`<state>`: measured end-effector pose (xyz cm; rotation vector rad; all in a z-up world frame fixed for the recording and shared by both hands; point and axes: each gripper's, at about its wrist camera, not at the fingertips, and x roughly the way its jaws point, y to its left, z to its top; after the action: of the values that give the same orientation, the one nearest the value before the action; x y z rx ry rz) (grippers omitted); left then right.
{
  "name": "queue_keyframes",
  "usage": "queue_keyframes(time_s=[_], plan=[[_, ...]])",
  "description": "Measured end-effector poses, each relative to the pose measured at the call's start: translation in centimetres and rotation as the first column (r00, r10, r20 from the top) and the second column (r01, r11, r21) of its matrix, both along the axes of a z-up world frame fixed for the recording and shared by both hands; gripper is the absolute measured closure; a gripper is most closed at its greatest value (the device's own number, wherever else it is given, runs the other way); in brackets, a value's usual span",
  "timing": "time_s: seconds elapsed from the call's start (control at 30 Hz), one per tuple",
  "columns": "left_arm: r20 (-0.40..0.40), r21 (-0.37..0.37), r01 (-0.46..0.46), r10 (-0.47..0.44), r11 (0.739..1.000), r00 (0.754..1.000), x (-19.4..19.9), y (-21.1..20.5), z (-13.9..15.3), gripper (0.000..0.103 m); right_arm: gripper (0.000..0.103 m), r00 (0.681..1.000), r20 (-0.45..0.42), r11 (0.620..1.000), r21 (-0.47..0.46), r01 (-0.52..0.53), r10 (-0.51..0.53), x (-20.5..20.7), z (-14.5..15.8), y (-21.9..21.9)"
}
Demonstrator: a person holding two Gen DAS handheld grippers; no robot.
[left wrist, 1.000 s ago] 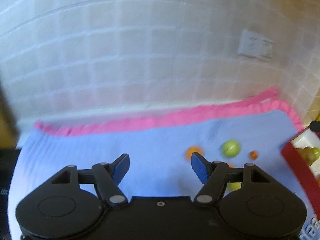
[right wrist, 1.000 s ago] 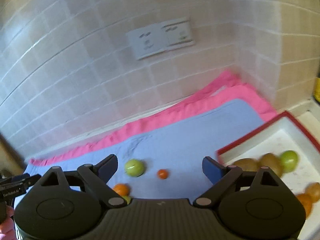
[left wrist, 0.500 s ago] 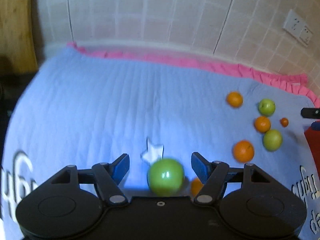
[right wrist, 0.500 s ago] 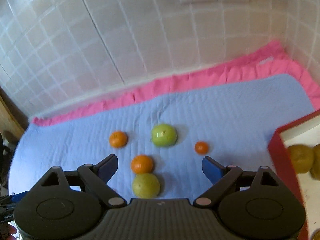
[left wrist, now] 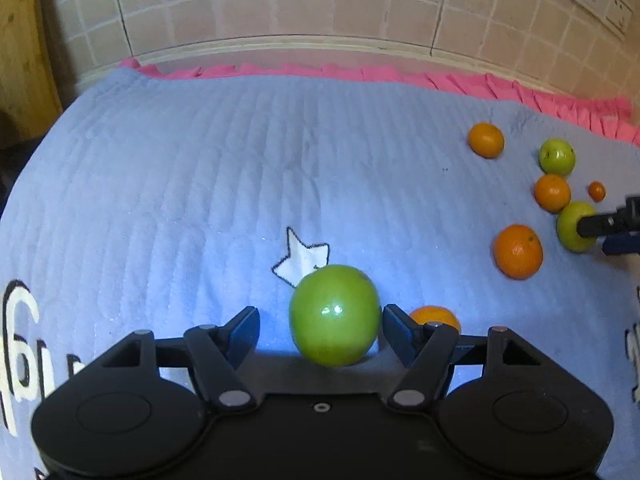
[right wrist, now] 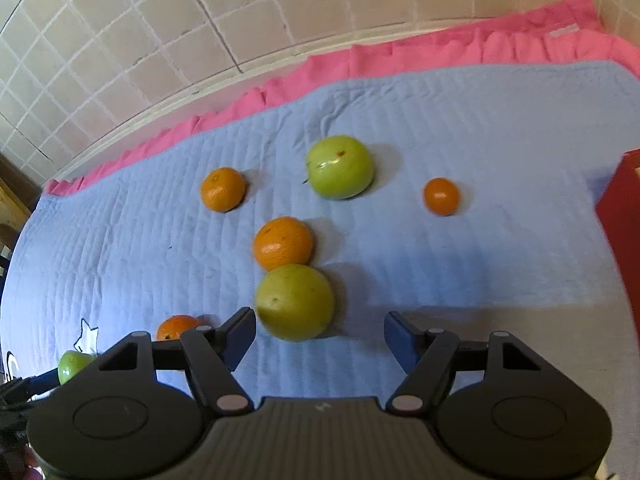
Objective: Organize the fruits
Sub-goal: 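Return both grippers to the remaining fruit and approach a green apple, then grasp a green apple with the left gripper while the right grasps a pear, then carry green apple and pear into the red box and open both grippers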
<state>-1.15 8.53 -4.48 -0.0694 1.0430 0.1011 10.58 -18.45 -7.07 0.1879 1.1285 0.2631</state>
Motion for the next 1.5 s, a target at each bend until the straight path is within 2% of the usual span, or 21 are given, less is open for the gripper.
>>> queue_keyframes(time_s=[0.3, 0.4, 0.47, 0.57, 0.67, 0.77, 0.9, 1.03, 1.13, 1.23, 1.3, 1.4, 1.5], plan=[[0.015, -0.035, -0.004, 0.004, 0.999, 1.000, 0.1, 0.5, -0.1, 0.023, 0.036, 0.999, 0.009, 1.000, -0.004, 0.031, -0.031, 1.5, -1.2, 1.3], [0.020, -0.015, 0.003, -0.002, 1.000, 1.000, 0.3, 0.1, -0.1, 0.034, 0.039, 0.999, 0.027, 0.999, -0.041, 0.024, -0.023, 1.8, -1.4, 2.1], [0.021, -0.013, 0.007, -0.006, 1.000, 1.000, 0.5, -0.1, -0.2, 0.042, 0.052, 0.999, 0.047, 0.997, -0.080, 0.016, -0.012, 1.8, -1.4, 2.6], [0.030, -0.006, 0.013, -0.012, 1.000, 0.999, 0.8, -0.3, -0.1, 0.044, 0.055, 0.998, 0.064, 0.996, -0.093, 0.000, 0.006, 1.6, -1.3, 2.9], [0.041, -0.006, 0.003, -0.002, 1.000, 0.999, 1.0, -0.2, 0.1, 0.044, 0.055, 0.998, 0.068, 0.998, -0.062, 0.003, 0.001, 1.4, -1.1, 2.3], [0.088, 0.001, -0.001, 0.001, 1.000, 0.996, 1.1, -0.3, 1.2, 0.044, 0.055, 0.997, 0.066, 0.999, -0.019, 0.031, -0.029, 0.9, -0.5, 1.1], [0.154, 0.008, 0.054, -0.055, 0.999, 0.987, 2.0, -1.6, 3.7, 0.044, 0.055, 0.994, 0.055, 0.995, 0.042, 0.091, -0.093, 0.0, 0.9, -1.3], [0.207, -0.022, 0.133, -0.125, 0.991, 0.970, 3.3, -4.0, 5.7, 0.044, 0.055, 0.984, 0.107, 0.988, 0.070, 0.138, -0.145, -1.6, 3.6, -4.0], [0.250, -0.010, 0.219, -0.209, 0.976, 0.945, 4.0, -7.0, 7.0, 0.044, 0.055, 0.969, 0.155, 0.980, 0.083, 0.182, -0.193, -2.8, 5.9, -6.6], [0.290, -0.078, 0.323, -0.288, 0.943, 0.913, 5.4, -10.0, 8.4, 0.044, 0.055, 0.946, 0.200, 0.966, 0.101, 0.238, -0.254, -4.2, 8.2, -9.8], [0.316, -0.092, 0.381, -0.336, 0.920, 0.887, 6.5, -11.8, 9.5, 0.044, 0.055, 0.928, 0.236, 0.956, 0.109, 0.271, -0.290, -5.1, 9.8, -12.0], [0.371, -0.110, 0.484, -0.416, 0.868, 0.830, 8.0, -15.3, 11.8, 0.044, 0.055, 0.886, 0.307, 0.937, 0.107, 0.332, -0.348, -6.5, 12.8, -15.5], [0.431, -0.118, 0.589, -0.493, 0.800, 0.756, 9.0, -19.2, 14.0, 0.044, 0.055, 0.837, 0.365, 0.911, 0.108, 0.397, -0.408, -8.1, 15.4, -19.3]])
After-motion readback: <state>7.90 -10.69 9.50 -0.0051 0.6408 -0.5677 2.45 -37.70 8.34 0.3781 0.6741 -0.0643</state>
